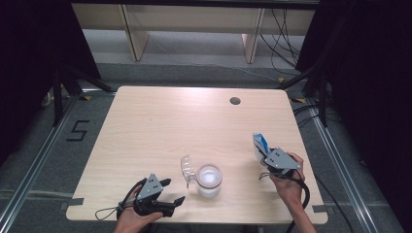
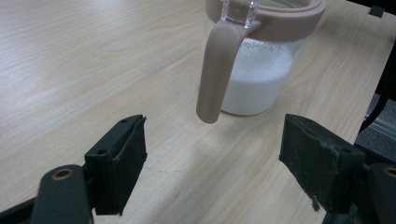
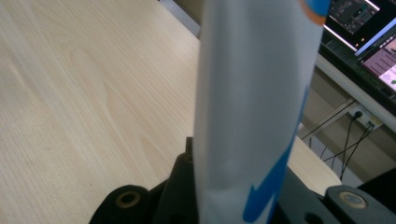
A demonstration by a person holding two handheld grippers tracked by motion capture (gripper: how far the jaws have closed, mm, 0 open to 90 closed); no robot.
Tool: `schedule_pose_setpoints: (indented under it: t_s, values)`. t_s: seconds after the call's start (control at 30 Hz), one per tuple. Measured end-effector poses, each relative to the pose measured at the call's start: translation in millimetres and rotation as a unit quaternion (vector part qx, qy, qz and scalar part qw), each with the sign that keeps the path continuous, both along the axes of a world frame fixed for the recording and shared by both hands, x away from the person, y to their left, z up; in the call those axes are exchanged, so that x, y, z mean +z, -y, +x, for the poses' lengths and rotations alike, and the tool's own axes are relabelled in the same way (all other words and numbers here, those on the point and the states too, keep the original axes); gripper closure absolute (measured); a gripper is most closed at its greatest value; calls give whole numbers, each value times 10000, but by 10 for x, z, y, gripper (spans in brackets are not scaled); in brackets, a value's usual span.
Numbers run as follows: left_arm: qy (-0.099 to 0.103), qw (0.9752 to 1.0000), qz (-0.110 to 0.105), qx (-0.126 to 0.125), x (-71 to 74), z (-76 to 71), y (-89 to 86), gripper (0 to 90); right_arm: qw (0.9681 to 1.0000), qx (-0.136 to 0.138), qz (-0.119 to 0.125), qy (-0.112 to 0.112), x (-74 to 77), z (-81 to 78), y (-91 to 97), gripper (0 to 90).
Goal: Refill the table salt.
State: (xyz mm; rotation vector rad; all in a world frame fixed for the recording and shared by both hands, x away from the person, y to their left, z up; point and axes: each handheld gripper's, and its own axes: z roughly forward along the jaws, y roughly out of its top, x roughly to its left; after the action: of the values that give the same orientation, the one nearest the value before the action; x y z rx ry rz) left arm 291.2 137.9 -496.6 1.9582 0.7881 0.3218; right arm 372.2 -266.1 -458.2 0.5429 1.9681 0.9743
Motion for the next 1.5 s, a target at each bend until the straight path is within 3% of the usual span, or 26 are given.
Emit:
schedule_pose_setpoints:
  t_s: [0.4, 0.57, 0.67, 0.9, 1.13, 1.5]
  values:
    - [2, 10000, -1, 9, -1, -1, 2, 221, 9992, -33, 354, -193, -58, 63, 80, 890]
    - [1, 10000, 2, 7, -1, -1, 2, 221, 9979, -172, 571, -245, -91, 100, 166, 890]
    - [-4, 10000, 1, 15, -2, -2, 5, 221, 9977, -253, 544, -303, -113, 110, 209, 890]
    - [-2, 10000, 19, 37, 0, -4, 4, 221, 9958, -322, 776, -362, -156, 137, 251, 890]
    - [-7, 10000, 25, 37, -1, -6, 5, 221, 9953, -262, 851, -378, -200, 161, 232, 890]
    - [6, 10000, 9, -12, 1, -2, 1, 221, 9931, -318, 946, -617, -304, 197, 208, 876]
